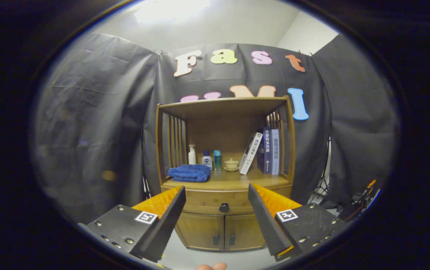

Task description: Pull open the drawer, take out the items inside it, and place them on the countertop above the cabinet.

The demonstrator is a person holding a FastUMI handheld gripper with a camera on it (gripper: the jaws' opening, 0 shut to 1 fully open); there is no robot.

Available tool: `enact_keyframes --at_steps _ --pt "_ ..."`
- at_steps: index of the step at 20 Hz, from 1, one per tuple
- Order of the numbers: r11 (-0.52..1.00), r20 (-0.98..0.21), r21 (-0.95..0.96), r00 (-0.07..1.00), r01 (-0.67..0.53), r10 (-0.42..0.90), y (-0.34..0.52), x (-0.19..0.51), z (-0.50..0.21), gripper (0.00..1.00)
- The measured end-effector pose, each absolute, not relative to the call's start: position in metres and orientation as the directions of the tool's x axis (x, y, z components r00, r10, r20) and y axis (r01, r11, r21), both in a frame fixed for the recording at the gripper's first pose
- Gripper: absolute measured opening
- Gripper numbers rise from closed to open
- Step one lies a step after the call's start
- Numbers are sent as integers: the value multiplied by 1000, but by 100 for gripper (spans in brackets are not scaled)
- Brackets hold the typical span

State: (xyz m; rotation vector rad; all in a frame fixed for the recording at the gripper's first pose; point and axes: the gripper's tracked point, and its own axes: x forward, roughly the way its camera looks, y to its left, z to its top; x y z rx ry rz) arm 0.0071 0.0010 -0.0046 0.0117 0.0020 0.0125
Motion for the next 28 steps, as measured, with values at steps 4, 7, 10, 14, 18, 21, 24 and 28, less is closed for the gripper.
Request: enact_keyframes --at_steps 4,7,10,14,18,21,24,28 --pt "1000 3 15 1000 -17 17 3 18 -9 99" --pt "1000 -16 12 1000 -11 11 1 31 -18 99" --pt "1000 -40 21 999 -11 12 0 49 -30 99" --pt "999 -75 26 997 -19 21 0 81 -51 99" --pt "999 -120 43 992 -31 36 4 122 -86 99" --pt "999 -154 41 988 26 -20 -10 156 -115 99" --pt "996 -161 68 986 63 -52 -17 189 -143 99" --pt "996 -251 43 966 81 -68 -19 217 -190 97"
